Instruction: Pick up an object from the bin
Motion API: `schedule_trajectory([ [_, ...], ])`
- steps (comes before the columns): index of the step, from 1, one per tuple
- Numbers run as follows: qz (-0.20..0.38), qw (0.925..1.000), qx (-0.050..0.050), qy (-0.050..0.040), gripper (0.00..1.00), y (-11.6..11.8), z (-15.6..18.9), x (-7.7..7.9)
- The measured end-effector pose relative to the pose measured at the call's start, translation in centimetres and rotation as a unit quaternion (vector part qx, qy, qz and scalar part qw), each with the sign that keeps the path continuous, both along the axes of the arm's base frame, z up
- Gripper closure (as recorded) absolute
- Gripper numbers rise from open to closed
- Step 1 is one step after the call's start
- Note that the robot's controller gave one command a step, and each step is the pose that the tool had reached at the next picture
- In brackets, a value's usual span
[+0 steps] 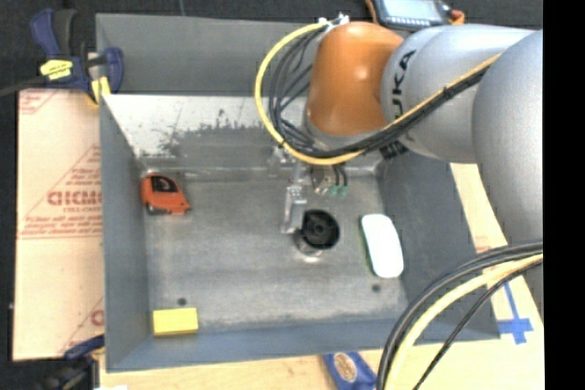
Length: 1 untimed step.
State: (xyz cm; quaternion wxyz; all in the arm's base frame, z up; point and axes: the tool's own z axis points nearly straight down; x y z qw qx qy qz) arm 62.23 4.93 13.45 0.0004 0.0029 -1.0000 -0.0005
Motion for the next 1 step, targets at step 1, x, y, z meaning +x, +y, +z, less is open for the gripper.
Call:
schedule_trajectory([
  [1, 0.024, 0.9997, -0.001, -0.0005, 0.00, 0.64, 4.38, -0.50],
])
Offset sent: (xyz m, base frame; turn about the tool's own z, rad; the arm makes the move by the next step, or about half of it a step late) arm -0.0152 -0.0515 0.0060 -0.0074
